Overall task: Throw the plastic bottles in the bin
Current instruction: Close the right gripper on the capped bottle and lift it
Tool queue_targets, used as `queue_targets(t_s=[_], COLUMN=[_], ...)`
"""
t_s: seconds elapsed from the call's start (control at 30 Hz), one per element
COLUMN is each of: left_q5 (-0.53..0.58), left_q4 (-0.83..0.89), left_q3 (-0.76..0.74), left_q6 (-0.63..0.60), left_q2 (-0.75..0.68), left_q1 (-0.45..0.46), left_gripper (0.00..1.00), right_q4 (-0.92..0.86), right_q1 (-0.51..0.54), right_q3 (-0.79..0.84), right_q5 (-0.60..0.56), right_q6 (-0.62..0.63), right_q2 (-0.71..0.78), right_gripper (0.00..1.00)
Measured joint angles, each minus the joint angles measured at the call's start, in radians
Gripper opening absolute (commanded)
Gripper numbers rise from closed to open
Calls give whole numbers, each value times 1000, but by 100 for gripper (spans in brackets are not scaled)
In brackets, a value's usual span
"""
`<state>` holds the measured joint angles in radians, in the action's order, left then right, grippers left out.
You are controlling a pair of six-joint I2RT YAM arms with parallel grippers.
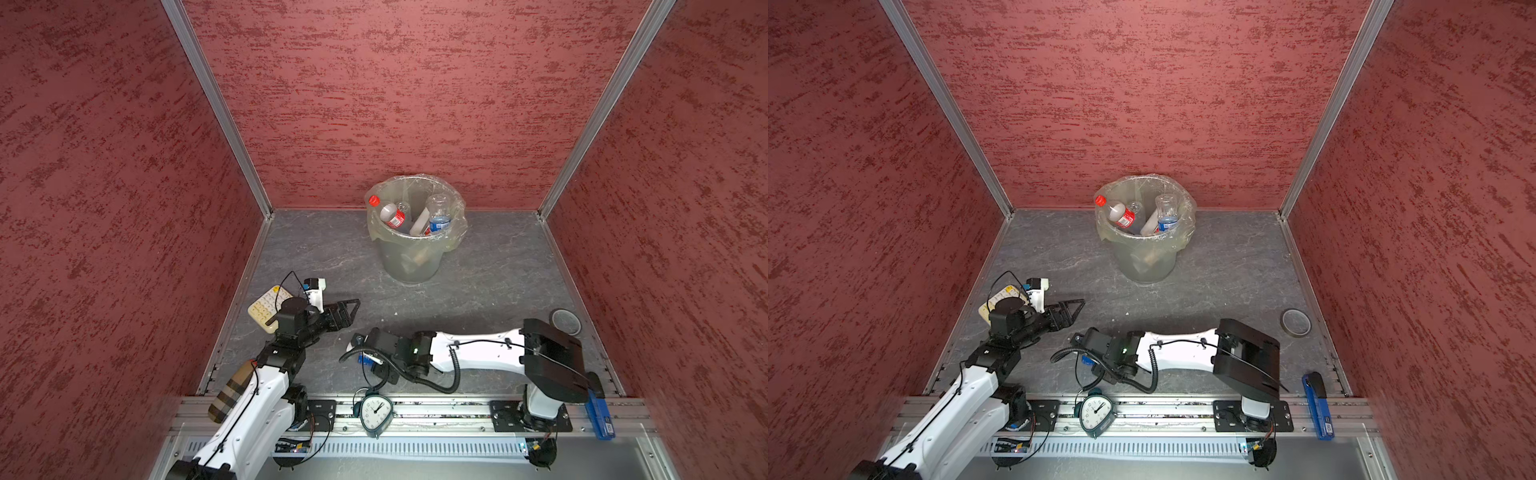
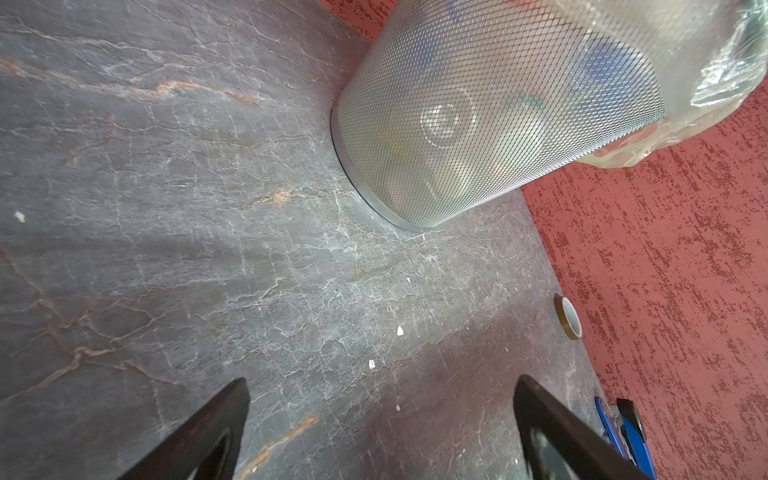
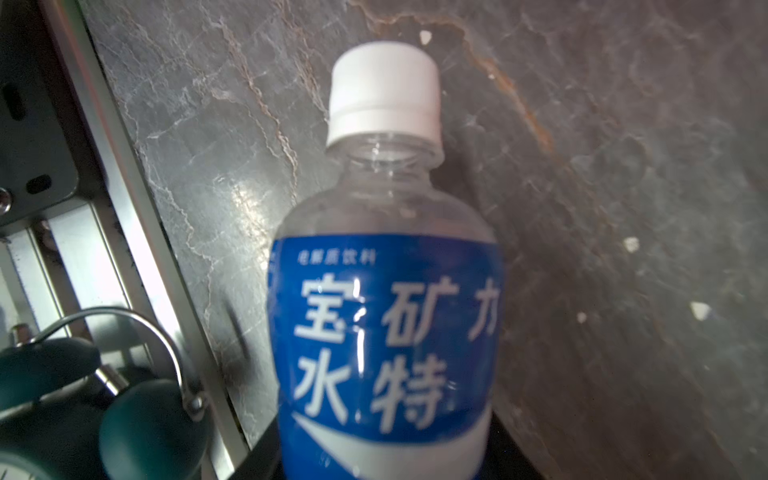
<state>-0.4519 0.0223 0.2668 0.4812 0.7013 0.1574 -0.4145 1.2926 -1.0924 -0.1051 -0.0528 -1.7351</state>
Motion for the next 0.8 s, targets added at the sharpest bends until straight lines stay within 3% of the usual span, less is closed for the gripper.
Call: queue_targets(t_s=[0.37,0.6,0.8], left_q5=[10,47,69], left_q4=[0,10,15], left_q3=[0,9,20], left_q6=[-18,-59,-87], left_q2=[19,29,29], left_q1=[59,172,217], left_gripper=[99,99,99], right_q4=[74,187,262], right_q1=[0,1,1], right_q3=[239,388,477], right_q5=[-175,-376,-528], right_q6=[-101,-176,-206], right_q2=[315,604,802], right_gripper=[34,34,32])
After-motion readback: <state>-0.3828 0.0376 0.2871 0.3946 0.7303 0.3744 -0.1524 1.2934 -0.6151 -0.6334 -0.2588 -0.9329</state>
